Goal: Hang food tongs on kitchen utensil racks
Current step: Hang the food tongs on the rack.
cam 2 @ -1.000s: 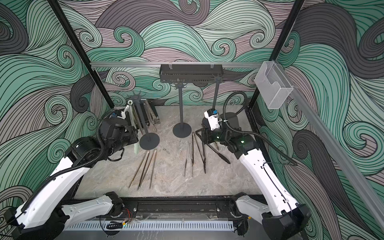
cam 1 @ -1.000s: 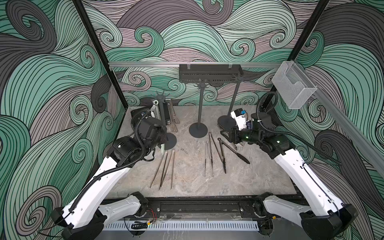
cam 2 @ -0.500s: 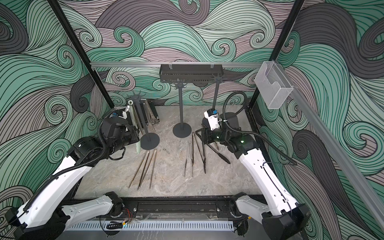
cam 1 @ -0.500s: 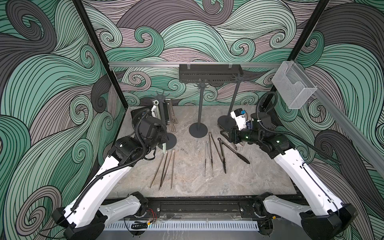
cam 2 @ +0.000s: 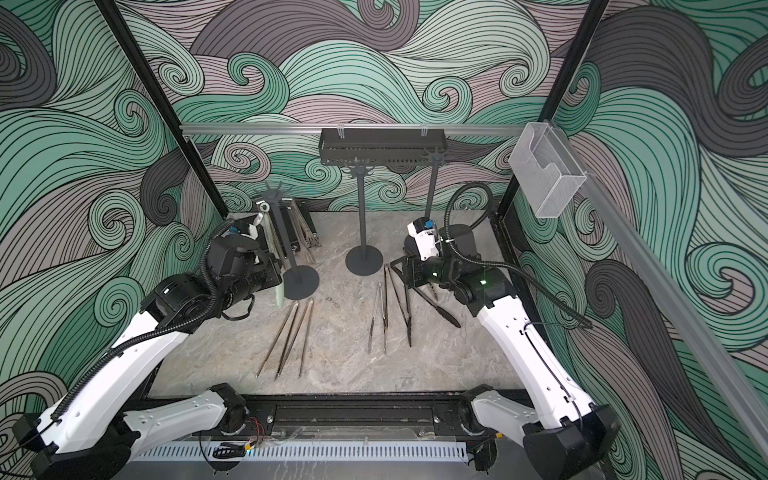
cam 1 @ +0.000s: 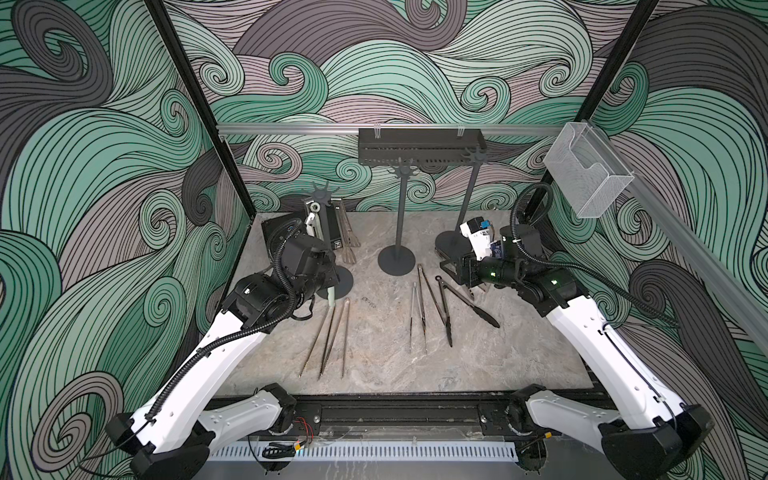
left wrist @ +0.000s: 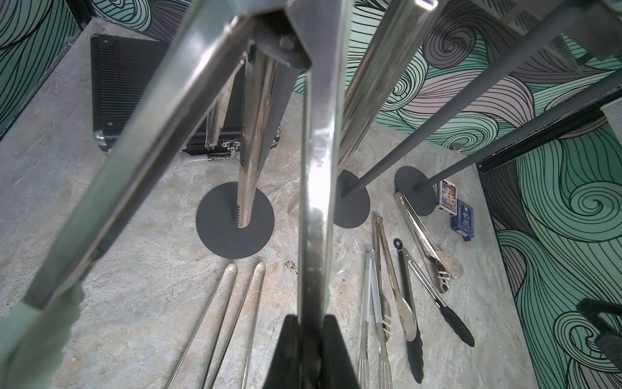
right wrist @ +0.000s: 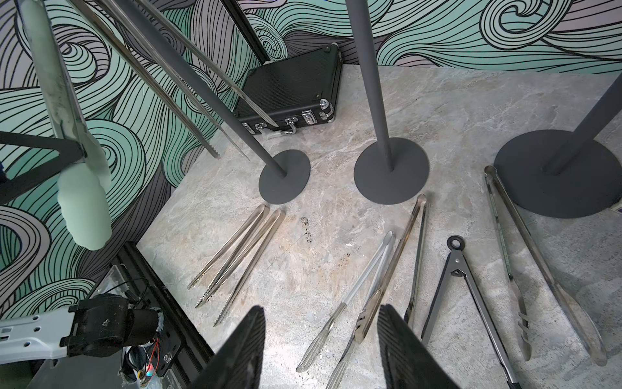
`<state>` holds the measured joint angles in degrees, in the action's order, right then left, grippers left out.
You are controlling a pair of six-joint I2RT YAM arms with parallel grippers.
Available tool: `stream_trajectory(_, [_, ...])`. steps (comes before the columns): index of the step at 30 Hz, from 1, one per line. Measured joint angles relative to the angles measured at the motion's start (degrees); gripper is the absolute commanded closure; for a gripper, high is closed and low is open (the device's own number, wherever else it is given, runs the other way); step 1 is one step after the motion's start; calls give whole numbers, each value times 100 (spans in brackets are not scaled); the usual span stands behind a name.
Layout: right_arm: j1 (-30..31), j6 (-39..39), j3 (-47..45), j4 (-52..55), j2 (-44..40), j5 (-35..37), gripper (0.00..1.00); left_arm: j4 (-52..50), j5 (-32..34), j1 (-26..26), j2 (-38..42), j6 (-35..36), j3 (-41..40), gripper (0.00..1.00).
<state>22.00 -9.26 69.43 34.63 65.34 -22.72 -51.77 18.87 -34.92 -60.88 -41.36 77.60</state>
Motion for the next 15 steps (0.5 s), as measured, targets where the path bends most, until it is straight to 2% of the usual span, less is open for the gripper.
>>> stream_trajectory(8, [0, 0, 0, 0, 0, -4, 44, 210, -13, 79, -11, 31, -175, 99])
stream_trajectory(13, [0, 0, 0, 0, 0, -4, 44, 328, -68, 157, -98, 90, -214, 84])
stream_trajectory(15, [0, 0, 0, 0, 0, -4, 44, 389, -111, 197, -131, 118, -240, 82])
